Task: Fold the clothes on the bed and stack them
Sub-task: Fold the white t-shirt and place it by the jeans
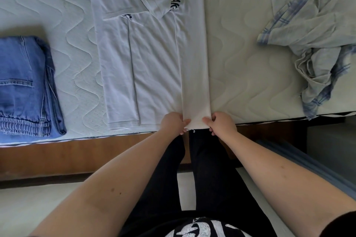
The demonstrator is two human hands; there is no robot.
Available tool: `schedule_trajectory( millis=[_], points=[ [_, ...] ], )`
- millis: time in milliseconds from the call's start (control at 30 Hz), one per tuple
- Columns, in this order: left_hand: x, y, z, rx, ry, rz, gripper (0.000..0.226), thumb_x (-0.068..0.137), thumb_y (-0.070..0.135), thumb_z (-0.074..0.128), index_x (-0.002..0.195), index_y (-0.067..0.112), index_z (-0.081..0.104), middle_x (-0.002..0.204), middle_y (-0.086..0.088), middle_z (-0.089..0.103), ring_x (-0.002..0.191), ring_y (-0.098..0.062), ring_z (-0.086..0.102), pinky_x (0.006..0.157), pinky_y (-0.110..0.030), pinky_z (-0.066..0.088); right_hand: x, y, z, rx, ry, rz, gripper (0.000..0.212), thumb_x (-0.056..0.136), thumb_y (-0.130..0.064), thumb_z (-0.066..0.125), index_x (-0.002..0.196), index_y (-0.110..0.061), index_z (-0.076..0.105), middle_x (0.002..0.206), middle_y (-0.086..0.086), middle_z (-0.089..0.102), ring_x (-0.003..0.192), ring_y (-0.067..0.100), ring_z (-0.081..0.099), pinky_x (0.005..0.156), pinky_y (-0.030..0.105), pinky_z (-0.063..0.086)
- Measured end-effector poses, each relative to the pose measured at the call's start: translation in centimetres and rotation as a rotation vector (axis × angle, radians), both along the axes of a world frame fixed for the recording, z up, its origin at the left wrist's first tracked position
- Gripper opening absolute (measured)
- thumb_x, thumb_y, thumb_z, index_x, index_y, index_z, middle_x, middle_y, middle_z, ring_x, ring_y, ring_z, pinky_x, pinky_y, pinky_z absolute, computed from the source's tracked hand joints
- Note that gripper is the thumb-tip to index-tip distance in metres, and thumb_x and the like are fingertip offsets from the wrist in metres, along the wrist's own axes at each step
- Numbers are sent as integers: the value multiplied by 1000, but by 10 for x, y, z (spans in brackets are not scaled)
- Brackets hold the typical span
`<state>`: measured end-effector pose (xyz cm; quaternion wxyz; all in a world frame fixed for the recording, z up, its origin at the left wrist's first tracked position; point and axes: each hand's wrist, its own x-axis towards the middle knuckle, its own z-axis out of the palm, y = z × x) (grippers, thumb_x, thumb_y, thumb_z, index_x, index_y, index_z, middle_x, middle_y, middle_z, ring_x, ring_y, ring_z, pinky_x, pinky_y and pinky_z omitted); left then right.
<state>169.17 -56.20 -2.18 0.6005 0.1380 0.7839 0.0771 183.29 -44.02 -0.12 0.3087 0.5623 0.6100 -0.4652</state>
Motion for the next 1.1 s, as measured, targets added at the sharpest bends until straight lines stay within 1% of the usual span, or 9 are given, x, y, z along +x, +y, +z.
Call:
schedule_trajectory(
  millis=[200, 267, 367, 467, 567, 700, 833, 1000, 1100],
  points=[
    [0, 2, 0, -53, 13, -91, 29, 96, 42, 54, 79, 20, 59, 46, 12, 63, 39, 1, 59, 51, -21, 41, -11, 8, 5, 5, -153, 218, 34, 92, -47, 59, 89, -13, 62, 77, 3, 70, 65, 20, 70, 71, 34, 58],
    [-3, 4, 0, -77, 2, -145, 32, 96, 46, 53, 81, 18, 61, 46, 9, 63, 40, -2, 60, 50, -21, 42, -18, 14, 7, 38, -195, 296, 40, 91, -53, 55, 89, -14, 63, 78, 3, 70, 72, 22, 70, 74, 36, 58],
    [-11, 8, 6, -173, 10, -354, 51, 93, 59, 52, 68, 15, 62, 48, 6, 62, 46, -7, 60, 54, -24, 44, -34, 28, 10, 157, -253, 372, 50, 93, -61, 43, 82, -14, 57, 79, 2, 61, 72, 22, 60, 63, 31, 46],
    [-31, 16, 14, -76, 128, -449, 56, 92, 60, 53, 63, 12, 62, 57, 3, 62, 57, -12, 61, 67, -30, 55, -53, 44, 12, 242, -205, 330, 50, 98, -55, 36, 89, -13, 61, 83, 5, 58, 78, 27, 55, 63, 32, 40],
    [-58, 29, 24, 65, 180, -271, 38, 96, 46, 55, 83, 12, 65, 76, -2, 68, 75, -19, 65, 74, -33, 55, -72, 59, 12, 346, -46, 241, 37, 99, -41, 40, 97, -12, 62, 88, 8, 62, 85, 30, 59, 65, 31, 39],
    [-100, 59, 31, 186, 237, 76, 18, 95, 31, 54, 86, 19, 63, 81, -1, 71, 73, -18, 68, 68, -25, 54, -105, 84, 12, 424, 164, 160, 25, 98, -30, 45, 110, -13, 59, 104, 10, 66, 101, 32, 60, 71, 31, 38],
    [-142, 99, 37, 283, 283, 247, 16, 93, 27, 49, 92, 19, 64, 84, 0, 72, 66, -11, 69, 46, -8, 38, -133, 116, 13, 387, 317, 132, 33, 97, -23, 50, 128, -13, 54, 119, 8, 63, 113, 27, 58, 92, 32, 42],
    [-183, 144, 50, 374, 361, 304, 8, 94, 29, 52, 96, 28, 60, 90, 6, 68, 79, -11, 66, 51, -15, 39, -157, 153, 22, 331, 400, 171, 50, 99, -23, 48, 147, -15, 37, 142, 9, 50, 128, 24, 50, 108, 38, 39],
    [-200, 158, 55, 421, 454, 272, 6, 94, 28, 54, 99, 30, 58, 87, 13, 63, 76, 2, 59, 53, -7, 37, -170, 168, 27, 350, 381, 243, 55, 101, -25, 45, 153, -15, 28, 153, 7, 38, 140, 25, 37, 114, 37, 31]
  ],
)
